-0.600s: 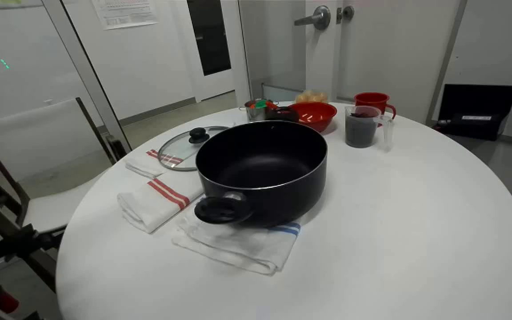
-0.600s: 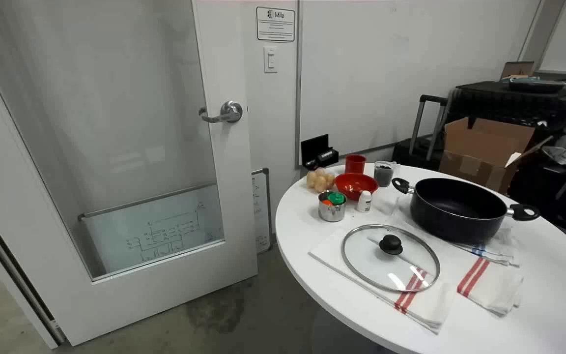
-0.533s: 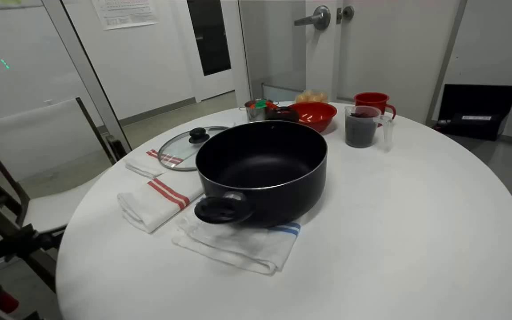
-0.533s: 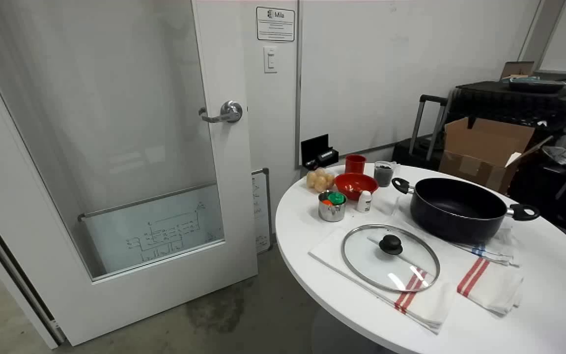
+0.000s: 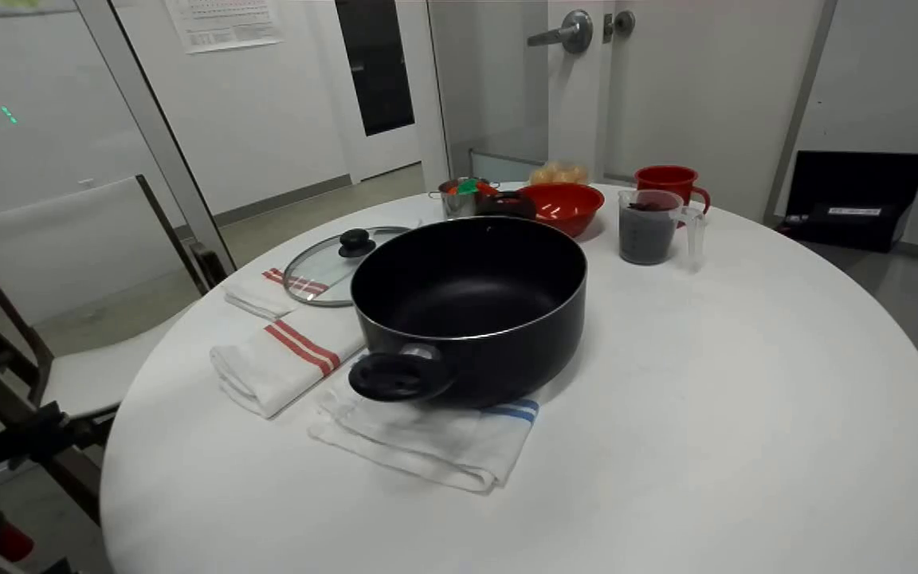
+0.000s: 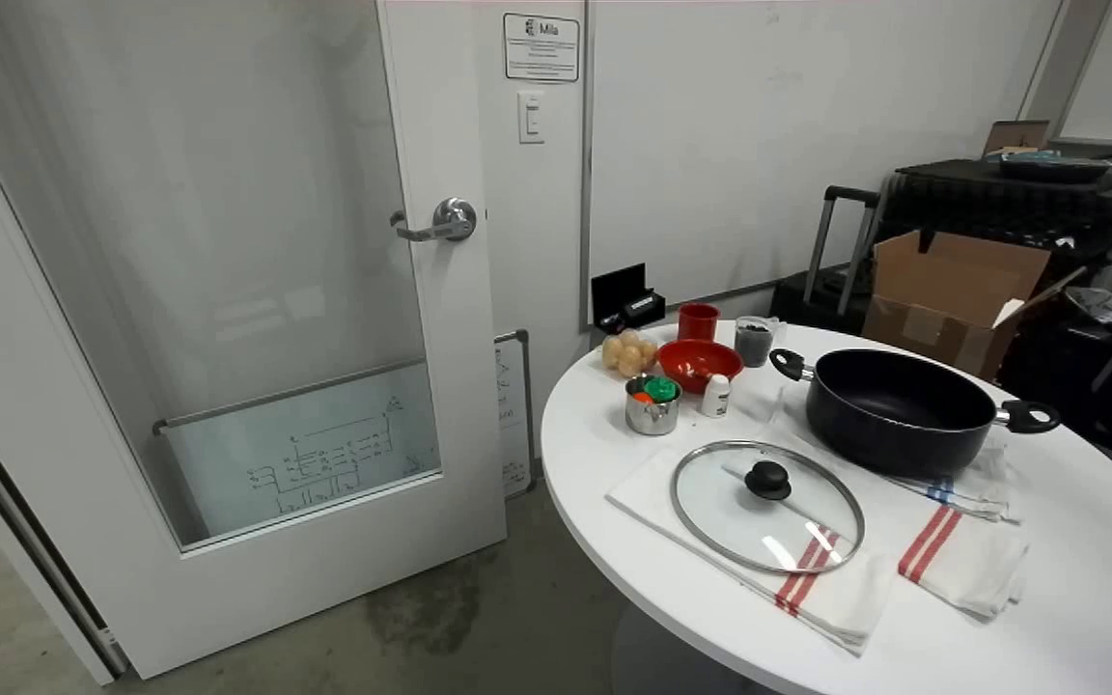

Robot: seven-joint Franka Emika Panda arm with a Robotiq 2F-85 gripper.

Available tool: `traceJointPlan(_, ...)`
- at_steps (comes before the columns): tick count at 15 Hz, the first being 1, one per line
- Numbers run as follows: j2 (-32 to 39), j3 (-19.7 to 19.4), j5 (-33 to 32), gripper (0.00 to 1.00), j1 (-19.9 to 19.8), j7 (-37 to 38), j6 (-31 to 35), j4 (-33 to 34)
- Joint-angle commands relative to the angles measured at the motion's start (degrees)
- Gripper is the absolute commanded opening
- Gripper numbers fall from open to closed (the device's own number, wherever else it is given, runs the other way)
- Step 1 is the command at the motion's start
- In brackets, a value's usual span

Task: Pick up lid and close the pot

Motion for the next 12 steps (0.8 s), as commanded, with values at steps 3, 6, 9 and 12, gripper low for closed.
traceJointPlan(3,1.9,-0.7,-0.2,1.0,1.1,-0.5,0.2,1.1)
traceJointPlan(6,5.7,-1.0,0.0,1.0,3.0,-2.0,2.0,2.2)
traceJointPlan(9,12.3,-1.7,1.2,1.0,6.4,-5.5,4.8,4.5)
traceJointPlan(12,18.9,-2.1,2.5,1.0,9.4,-10.0,6.9,7.3)
